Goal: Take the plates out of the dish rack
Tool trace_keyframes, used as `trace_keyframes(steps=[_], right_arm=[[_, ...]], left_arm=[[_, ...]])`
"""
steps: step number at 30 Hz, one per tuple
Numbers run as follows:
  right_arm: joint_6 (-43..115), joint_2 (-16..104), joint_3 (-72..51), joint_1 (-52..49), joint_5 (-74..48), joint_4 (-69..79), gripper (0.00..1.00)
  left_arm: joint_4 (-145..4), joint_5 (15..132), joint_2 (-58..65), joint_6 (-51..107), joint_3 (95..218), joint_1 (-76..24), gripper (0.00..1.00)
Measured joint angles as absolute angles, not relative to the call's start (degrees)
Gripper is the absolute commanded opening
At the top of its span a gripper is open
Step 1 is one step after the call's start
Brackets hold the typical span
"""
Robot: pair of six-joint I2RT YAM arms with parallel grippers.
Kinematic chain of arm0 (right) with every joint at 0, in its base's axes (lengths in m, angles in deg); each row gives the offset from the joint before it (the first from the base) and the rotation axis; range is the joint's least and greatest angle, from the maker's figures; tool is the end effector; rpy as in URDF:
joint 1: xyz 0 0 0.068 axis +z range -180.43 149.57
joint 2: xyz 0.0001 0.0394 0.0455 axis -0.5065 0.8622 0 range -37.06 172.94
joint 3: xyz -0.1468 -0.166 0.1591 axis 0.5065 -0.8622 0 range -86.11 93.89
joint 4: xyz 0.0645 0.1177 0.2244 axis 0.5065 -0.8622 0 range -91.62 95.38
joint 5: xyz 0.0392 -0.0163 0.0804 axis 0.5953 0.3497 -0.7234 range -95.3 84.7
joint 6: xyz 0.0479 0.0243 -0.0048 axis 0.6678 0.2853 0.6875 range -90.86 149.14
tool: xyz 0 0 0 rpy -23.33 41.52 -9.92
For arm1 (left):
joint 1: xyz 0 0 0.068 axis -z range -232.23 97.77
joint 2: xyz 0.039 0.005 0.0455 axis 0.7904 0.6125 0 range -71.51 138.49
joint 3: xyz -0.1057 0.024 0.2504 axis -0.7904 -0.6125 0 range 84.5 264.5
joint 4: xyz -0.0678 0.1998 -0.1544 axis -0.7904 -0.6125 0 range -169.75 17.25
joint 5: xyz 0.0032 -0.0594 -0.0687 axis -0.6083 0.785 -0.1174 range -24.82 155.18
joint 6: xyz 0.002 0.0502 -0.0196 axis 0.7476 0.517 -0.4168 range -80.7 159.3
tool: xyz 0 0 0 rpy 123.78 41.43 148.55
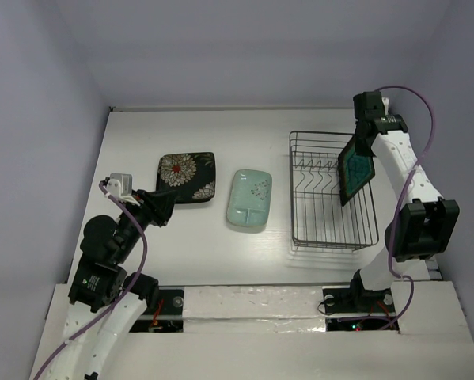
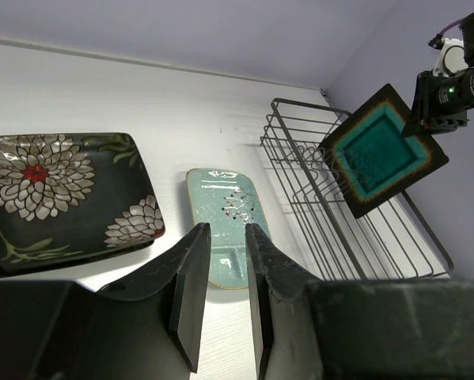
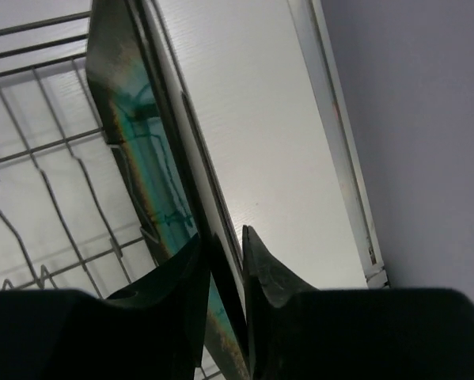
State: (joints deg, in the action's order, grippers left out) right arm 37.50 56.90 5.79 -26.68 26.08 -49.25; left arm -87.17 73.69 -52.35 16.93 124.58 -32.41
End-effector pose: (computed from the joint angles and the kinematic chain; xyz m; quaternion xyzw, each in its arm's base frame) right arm 0.3431 0.0039 0.3408 0.1145 0.9185 -0.2285 0.3017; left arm 0.0796 -0.0343 0.3561 0.0405 0.6652 -0.3138 0.6763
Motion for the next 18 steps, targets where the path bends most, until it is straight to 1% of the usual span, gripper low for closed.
trace_keyframes(steps=[1, 2, 4, 5, 13, 18], right_arm=[[37.2, 56.8, 5.8, -26.7, 25.8, -49.2, 0.18], [36.4, 56.7, 5.8, -26.6, 25.5, -49.2, 0.12], [34.5, 56.5, 6.0, -26.1, 25.1, -49.5, 0.05], [33.3, 56.4, 6.0, -25.8, 25.6, -49.9, 0.00], [32.9, 55.2, 6.8, -25.2, 28.3, -51.6, 0.00], [32.3, 53.2, 11.5, -24.5, 29.8, -53.8, 0.00]], left_arm=[[-87.2, 73.7, -52.4, 16.9, 124.6, -32.4, 0.22], [-87.2, 73.7, -52.4, 16.9, 124.6, -32.4, 0.22], [-87.2, 73.7, -52.4, 16.9, 124.6, -32.4, 0.22], [-87.2, 73.7, -52.4, 16.9, 124.6, -32.4, 0.22], [-87.2, 73.7, -52.4, 16.9, 124.6, -32.4, 0.23], [-87.2, 73.7, -52.4, 16.8, 124.6, -32.4, 0.23]])
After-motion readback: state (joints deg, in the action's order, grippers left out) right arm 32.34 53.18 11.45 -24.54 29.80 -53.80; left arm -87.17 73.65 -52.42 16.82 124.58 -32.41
